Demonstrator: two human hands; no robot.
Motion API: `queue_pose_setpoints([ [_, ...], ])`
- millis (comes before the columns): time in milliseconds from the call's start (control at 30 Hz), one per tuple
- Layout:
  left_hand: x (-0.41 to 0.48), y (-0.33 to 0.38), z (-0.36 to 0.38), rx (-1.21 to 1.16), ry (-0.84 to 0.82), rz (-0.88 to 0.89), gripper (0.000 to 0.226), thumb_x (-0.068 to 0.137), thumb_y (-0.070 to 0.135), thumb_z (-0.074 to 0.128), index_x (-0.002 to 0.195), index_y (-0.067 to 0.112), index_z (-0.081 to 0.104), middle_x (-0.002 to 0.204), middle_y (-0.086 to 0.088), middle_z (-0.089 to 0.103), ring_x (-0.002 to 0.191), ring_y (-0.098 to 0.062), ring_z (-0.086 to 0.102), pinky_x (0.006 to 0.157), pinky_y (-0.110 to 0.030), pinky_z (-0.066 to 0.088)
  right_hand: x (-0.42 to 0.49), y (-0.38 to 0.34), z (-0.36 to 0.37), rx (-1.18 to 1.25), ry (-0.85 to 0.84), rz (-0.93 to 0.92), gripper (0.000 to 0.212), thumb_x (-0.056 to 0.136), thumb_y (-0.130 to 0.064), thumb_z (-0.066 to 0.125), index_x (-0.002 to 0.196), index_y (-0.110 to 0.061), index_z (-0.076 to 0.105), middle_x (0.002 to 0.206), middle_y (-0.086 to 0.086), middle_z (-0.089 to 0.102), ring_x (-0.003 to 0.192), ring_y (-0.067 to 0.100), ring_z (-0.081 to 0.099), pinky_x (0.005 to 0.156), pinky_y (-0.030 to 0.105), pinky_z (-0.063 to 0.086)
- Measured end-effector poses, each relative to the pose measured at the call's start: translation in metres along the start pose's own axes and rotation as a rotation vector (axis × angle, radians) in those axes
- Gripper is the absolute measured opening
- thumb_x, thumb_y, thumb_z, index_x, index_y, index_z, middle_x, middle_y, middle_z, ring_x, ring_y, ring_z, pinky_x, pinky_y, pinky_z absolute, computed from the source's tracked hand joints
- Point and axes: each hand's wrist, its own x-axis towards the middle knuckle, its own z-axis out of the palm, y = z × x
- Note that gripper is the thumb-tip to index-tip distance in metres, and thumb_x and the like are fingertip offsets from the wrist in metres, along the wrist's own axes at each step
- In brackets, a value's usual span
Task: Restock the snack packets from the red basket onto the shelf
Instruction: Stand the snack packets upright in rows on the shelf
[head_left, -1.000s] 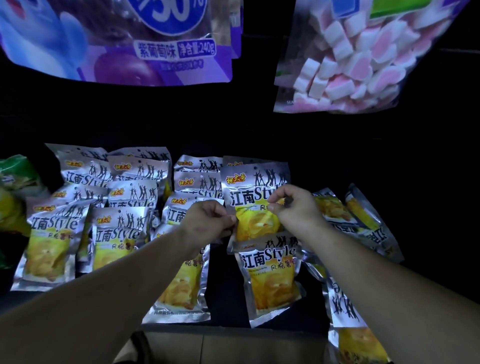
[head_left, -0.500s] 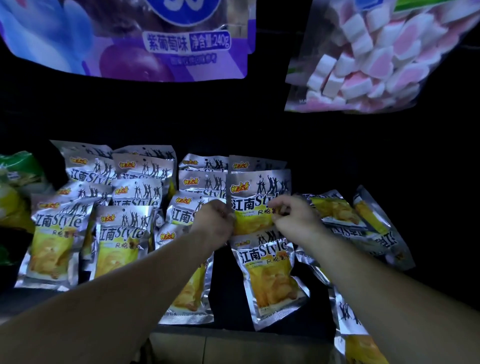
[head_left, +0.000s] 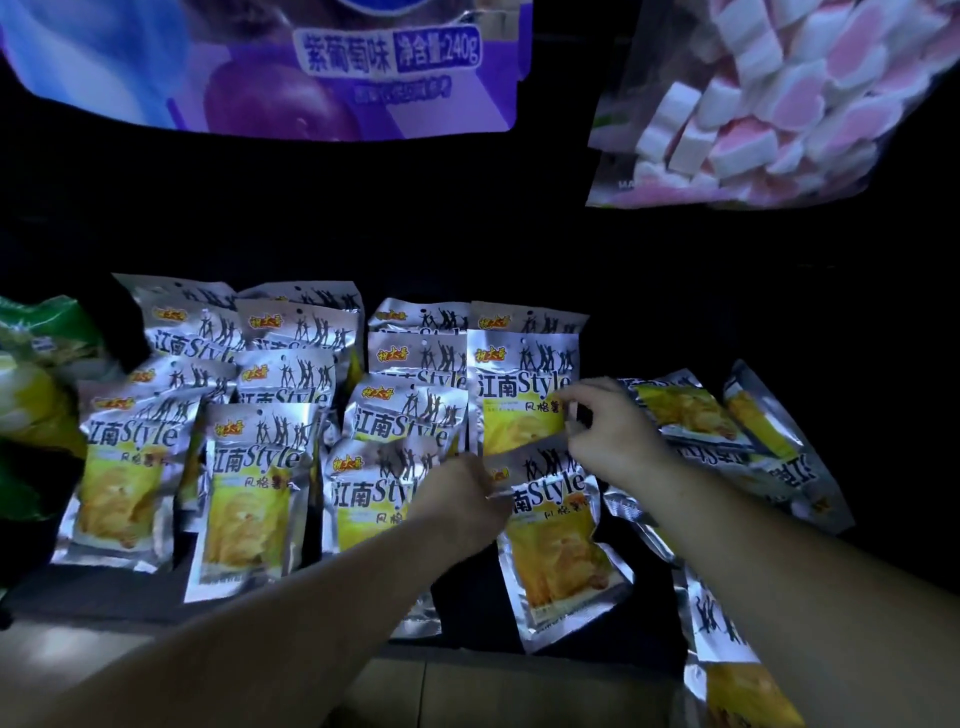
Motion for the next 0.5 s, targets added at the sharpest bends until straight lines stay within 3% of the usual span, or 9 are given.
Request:
queue_pose_setpoints([
  [67,-0.013,-0.001,0.015,0.007,-0.105,-0.06,0.025,0.086,0.039,0.071,0.083,0.017,0.061,0.081,-0.005,0.066,0.068,-0.018,0.059,0.057,-0.026,0.046,-0.009,0.01,-0.002,-0.101,-0.082,0.01,0.031,0.098,-0.01,0.059,0.125,-0.024,0.067,0.128,0.002,0.06,0.112,0.027,0.06,0.091,0.039,0.054],
  [133,-0.018,-0.001,0.028,-0.104,-0.151,-0.111,0.024,0.083,0.031,0.075,0.076,0.017,0.057,0.075,-0.003,0.06,0.067,-0.02,0.057,0.056,-0.028,0.043,-0.019,0.018,-0.005,-0.136,-0.227,0.056,0.023,0.099,-0.017,0.062,0.12,-0.024,0.068,0.127,0.001,0.064,0.114,0.024,0.062,0.098,0.042,0.053],
  [233,-0.017,0.0,0.037,-0.3,-0.1,-0.171,0.017,0.08,0.02,0.079,0.082,0.021,0.062,0.089,-0.004,0.068,0.082,-0.022,0.066,0.065,-0.037,0.057,-0.032,0.03,-0.008,-0.093,-0.431,0.166,0.035,0.101,-0.022,0.062,0.135,-0.028,0.061,0.149,0.0,0.05,0.136,0.028,0.051,0.108,0.039,0.045],
  [300,-0.014,-0.002,0.039,-0.356,-0.077,-0.203,0.015,0.081,0.017,0.077,0.087,0.023,0.065,0.095,-0.004,0.068,0.085,-0.021,0.066,0.071,-0.035,0.059,-0.035,0.038,-0.005,-0.059,-0.497,0.231,0.036,0.102,-0.019,0.059,0.134,-0.035,0.06,0.148,0.003,0.05,0.136,0.039,0.051,0.11,0.049,0.048],
  [367,-0.011,-0.003,0.043,-0.516,-0.104,-0.255,0.015,0.083,0.01,0.079,0.088,0.02,0.068,0.097,-0.003,0.068,0.082,-0.018,0.063,0.064,-0.027,0.053,-0.036,0.042,-0.001,-0.026,-0.518,0.264,0.039,0.101,-0.015,0.057,0.129,-0.041,0.062,0.144,0.008,0.054,0.135,0.044,0.05,0.107,0.057,0.047],
  [433,-0.007,-0.002,0.045,-0.636,-0.116,-0.282,0.016,0.085,0.004,0.078,0.091,0.017,0.072,0.1,-0.006,0.07,0.084,-0.019,0.064,0.066,-0.026,0.053,-0.035,0.04,0.0,-0.005,-0.519,0.258,0.042,0.099,-0.012,0.057,0.127,-0.042,0.063,0.137,0.001,0.054,0.131,0.04,0.056,0.102,0.052,0.054],
  [500,-0.006,0.001,0.042,-0.672,-0.031,-0.27,0.017,0.085,0.001,0.077,0.087,0.018,0.075,0.096,-0.008,0.075,0.089,-0.023,0.069,0.078,-0.032,0.061,-0.035,0.038,0.001,0.0,-0.465,0.212,0.029,0.099,-0.018,0.063,0.123,-0.034,0.066,0.125,-0.009,0.049,0.121,0.026,0.059,0.091,0.038,0.053],
])
